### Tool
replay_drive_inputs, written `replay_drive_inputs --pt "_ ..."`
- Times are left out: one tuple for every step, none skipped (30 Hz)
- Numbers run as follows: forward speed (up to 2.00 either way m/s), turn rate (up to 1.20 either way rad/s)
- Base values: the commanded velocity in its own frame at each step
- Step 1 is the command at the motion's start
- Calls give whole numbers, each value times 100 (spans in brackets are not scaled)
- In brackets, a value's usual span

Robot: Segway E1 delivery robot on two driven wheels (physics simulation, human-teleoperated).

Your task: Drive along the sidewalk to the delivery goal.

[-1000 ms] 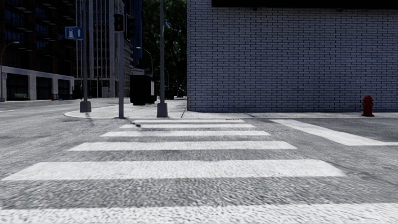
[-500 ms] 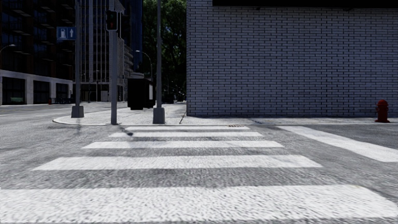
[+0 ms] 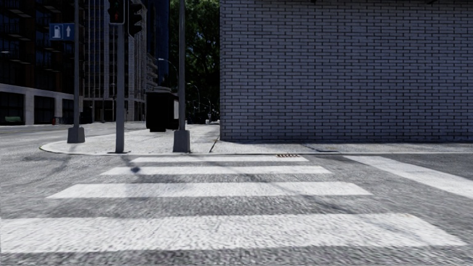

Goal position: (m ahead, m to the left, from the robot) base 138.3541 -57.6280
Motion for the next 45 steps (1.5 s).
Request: replay_drive_inputs --pt "200 0" --pt "200 0" --pt "200 0" --pt "200 0" --pt "200 0" --pt "200 0" --pt "200 0" --pt "200 0" --pt "200 0" --pt "200 0" --pt "200 0" --pt "200 0" --pt "200 0" --pt "200 0" --pt "200 0" --pt "200 0" --pt "200 0" --pt "200 0" --pt "200 0" --pt "200 0" --pt "200 0" --pt "200 0" --pt "200 0" --pt "200 0" --pt "200 0" --pt "200 0" --pt "200 0" --pt "200 0" --pt "200 0" --pt "200 0" --pt "200 0" --pt "200 0" --pt "200 0" --pt "200 0" --pt "200 0" --pt "200 0" --pt "200 0" --pt "200 0" --pt "200 0" --pt "200 2" --pt "200 2" --pt "200 5" --pt "200 8" --pt "200 8" --pt "200 14"
